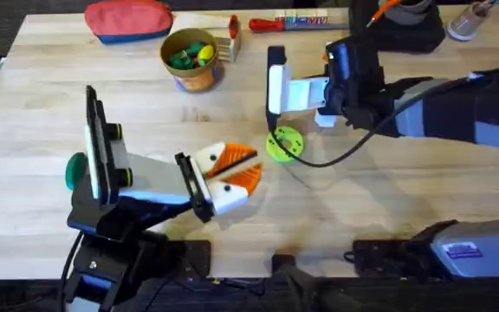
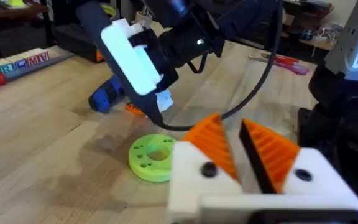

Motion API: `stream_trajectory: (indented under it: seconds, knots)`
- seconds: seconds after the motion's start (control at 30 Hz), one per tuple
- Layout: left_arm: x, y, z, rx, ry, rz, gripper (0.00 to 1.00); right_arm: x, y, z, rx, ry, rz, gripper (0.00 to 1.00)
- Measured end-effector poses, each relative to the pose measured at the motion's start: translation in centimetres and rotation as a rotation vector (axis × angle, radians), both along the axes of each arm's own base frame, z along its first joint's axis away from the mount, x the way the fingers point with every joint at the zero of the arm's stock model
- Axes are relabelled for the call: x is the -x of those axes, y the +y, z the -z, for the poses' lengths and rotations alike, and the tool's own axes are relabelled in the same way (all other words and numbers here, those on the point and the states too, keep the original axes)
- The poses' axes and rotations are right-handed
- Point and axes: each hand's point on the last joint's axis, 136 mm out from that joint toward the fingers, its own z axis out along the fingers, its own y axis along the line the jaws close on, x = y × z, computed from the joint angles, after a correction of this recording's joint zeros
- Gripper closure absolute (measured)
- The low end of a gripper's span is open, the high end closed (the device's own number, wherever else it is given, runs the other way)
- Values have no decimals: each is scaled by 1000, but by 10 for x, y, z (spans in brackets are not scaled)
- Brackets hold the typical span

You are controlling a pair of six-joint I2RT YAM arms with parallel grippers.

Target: Pick up the gripper from the table and insert it into the empty holder that is missing its gripper. Then pick up a screw, insert it into the mounting hole, and use the screwdriver to tighten it. Finally, clean up the table by picking up the vegetable and placing it into the bucket.

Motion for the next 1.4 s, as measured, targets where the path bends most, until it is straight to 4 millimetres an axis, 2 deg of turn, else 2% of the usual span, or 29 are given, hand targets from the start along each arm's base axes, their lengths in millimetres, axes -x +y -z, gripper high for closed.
stream_trajectory:
  seconds: [0.13,0.17,0.2,0.43,0.53,0.67,0.87,0.93,1.03,1.07,1.27,1.4]
  knots:
    - [0,0,0,0,-1,0,161,11,1,-14,-190,-2,130,11]
    - [0,0,0,1,2,0,58,13,1,-21,-239,-7,159,11]
    - [0,0,0,1,3,0,25,16,2,-28,-294,-13,186,11]
    - [-4,2,-1,1,-4,-27,13,36,17,-83,-679,-31,273,9]
    - [-12,6,-2,7,16,-82,15,41,24,-101,-779,-38,267,10]
    - [-24,20,-10,-3,75,-208,15,44,28,-107,-836,-30,268,10]
    - [-28,57,-55,-55,160,-465,15,45,30,-107,-905,-10,311,10]
    - [-28,68,-62,-96,226,-536,15,45,31,-107,-928,-3,326,10]
    - [-32,84,-56,-187,404,-640,15,46,33,-107,-953,10,332,10]
    - [-43,102,-38,-339,651,-757,15,48,39,-106,-978,36,320,10]
    - [-72,99,-26,-452,828,-778,16,50,42,-106,-994,54,310,10]
    - [-76,121,-4,-570,911,-886,15,50,43,-106,-999,59,307,10]
